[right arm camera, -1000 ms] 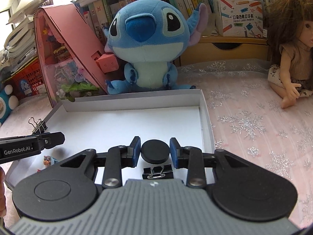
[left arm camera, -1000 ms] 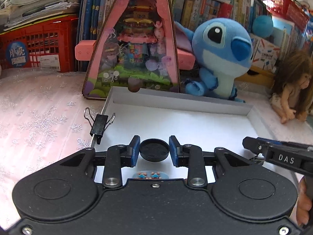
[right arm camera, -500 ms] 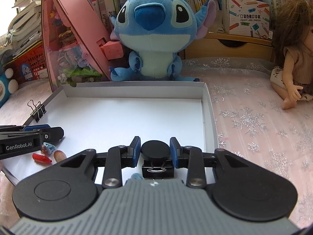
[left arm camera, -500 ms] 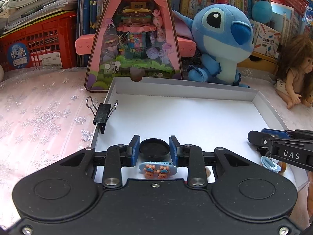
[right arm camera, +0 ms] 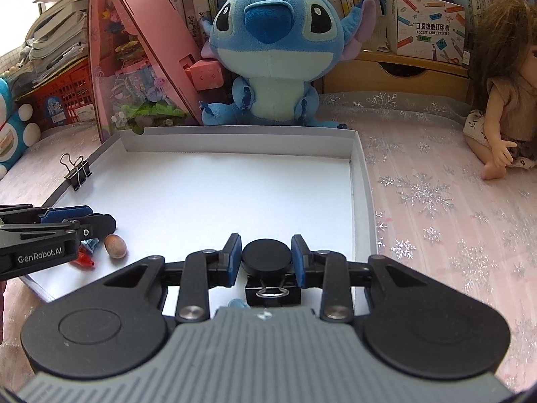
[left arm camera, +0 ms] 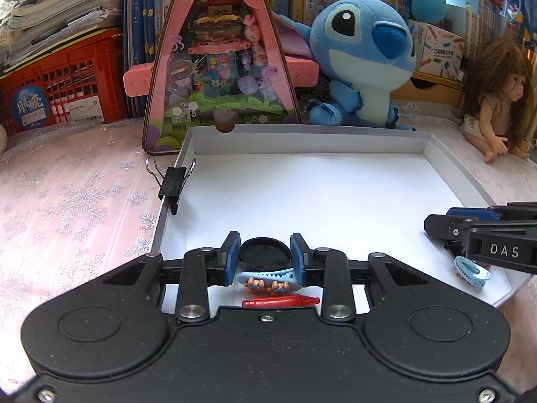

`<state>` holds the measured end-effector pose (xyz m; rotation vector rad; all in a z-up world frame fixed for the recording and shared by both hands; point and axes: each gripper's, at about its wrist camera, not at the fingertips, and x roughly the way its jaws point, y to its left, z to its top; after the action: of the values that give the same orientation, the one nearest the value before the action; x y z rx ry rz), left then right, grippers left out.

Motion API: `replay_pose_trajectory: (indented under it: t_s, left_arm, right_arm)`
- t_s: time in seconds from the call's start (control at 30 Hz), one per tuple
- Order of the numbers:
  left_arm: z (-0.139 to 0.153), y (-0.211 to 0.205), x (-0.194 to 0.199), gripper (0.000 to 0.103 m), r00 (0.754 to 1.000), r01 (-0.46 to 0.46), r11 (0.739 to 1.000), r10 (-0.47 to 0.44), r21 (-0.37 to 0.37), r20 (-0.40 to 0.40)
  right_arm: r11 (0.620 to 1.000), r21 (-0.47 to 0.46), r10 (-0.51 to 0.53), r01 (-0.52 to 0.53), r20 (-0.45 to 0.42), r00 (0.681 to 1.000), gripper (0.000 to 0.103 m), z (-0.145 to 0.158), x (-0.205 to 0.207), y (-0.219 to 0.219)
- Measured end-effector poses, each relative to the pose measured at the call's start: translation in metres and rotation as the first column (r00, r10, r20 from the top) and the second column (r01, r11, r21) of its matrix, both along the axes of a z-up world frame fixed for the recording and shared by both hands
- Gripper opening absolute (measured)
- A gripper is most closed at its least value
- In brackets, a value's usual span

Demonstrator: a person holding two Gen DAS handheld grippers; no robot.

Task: Organize rigid objects
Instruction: 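Lower the black lids into the tray and open both tools, then withdraw both tools from the tray toward the red pen and black lids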

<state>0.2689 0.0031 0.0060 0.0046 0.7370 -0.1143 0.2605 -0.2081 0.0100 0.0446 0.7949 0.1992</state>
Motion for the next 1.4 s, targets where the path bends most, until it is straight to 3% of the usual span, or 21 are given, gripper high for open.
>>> replay_pose_trajectory:
  t_s: [0.13, 0.23, 0.3, 0.33, 0.4, 0.7, 1.4]
  left_arm:
    - [0.000, 0.000, -0.004, 0.030, 1.000, 0.002, 1.000, -0.002, 0.001, 0.006]
    - [0.001, 0.000, -0.005, 0.032, 1.000, 0.004, 1.000, -0.004, -0.004, 0.003]
    - [0.006, 0.003, -0.007, 0.042, 1.000, 0.006, 0.999, -0.006, -0.036, 0.007]
    - [0.009, 0.004, -0.008, 0.044, 1.000, 0.009, 0.999, -0.008, -0.051, 0.018]
    - [0.015, 0.005, -0.012, 0.051, 0.999, 0.010, 0.998, -0.008, -0.057, 0.040]
    - [0.034, 0.002, -0.041, 0.076, 0.993, 0.042, 0.999, -0.039, -0.032, 0.114]
    - [0.040, -0.001, -0.157, 0.084, 0.968, 0.176, 0.984, -0.168, -0.026, 0.189]
  right_arm:
    - [1.000, -0.015, 0.011, -0.011, 0.003, 1.000, 0.036, 0.000, -0.004, 0.002]
    - [1.000, -0.012, 0.004, -0.004, 0.015, 1.000, 0.043, 0.002, -0.006, 0.001]
    - [1.000, 0.005, 0.001, -0.001, 0.054, 0.999, 0.045, 0.007, -0.010, -0.002]
    - [1.000, 0.016, 0.001, -0.002, 0.068, 0.998, 0.056, 0.010, -0.011, -0.003]
    - [0.999, 0.032, 0.002, -0.005, 0.089, 0.996, 0.063, 0.016, -0.015, -0.005]
    - [0.999, 0.035, 0.014, -0.020, 0.159, 0.987, 0.081, 0.030, -0.040, -0.011]
    - [0.985, 0.027, 0.158, -0.169, 0.234, 0.959, 0.088, 0.038, -0.136, -0.010]
